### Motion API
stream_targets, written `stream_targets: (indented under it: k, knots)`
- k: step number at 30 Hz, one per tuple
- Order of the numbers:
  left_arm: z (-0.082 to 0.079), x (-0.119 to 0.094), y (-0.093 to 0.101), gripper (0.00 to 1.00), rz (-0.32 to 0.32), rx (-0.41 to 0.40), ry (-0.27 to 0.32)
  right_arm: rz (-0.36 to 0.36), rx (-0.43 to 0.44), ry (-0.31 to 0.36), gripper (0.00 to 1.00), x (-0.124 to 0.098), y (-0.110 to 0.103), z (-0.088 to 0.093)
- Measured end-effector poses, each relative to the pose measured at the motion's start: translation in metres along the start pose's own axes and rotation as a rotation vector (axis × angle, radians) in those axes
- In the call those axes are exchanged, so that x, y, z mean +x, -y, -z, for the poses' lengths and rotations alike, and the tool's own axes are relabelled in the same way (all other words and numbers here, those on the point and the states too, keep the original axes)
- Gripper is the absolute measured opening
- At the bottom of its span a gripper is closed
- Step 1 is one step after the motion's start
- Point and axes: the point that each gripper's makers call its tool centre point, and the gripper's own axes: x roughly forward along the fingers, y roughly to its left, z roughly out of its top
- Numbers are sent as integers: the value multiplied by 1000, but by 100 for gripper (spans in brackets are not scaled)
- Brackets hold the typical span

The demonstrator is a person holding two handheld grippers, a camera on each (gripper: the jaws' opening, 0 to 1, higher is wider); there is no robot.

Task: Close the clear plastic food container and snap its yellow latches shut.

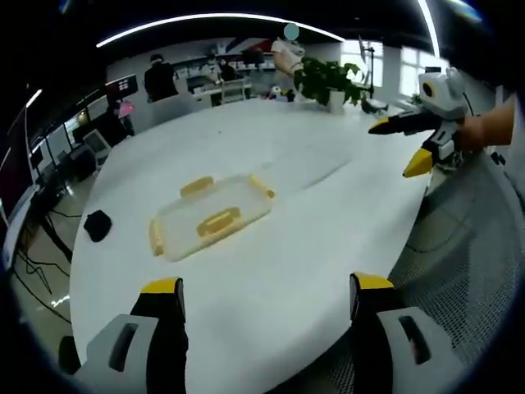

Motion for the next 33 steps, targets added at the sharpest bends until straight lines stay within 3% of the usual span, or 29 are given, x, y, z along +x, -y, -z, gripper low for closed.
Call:
stream_targets:
  k: [12,24,33]
  knots:
    - [-11,-4,-5,80,3,11,20,-3,10,0,86,2,2,-1]
    - [-10,-5,-23,80,1,22,15,-21,-20,-12,85,8,-1,-2]
    - [-16,-2,-31,78,3,29,27,-40,-47,-14,86,17,1,-12]
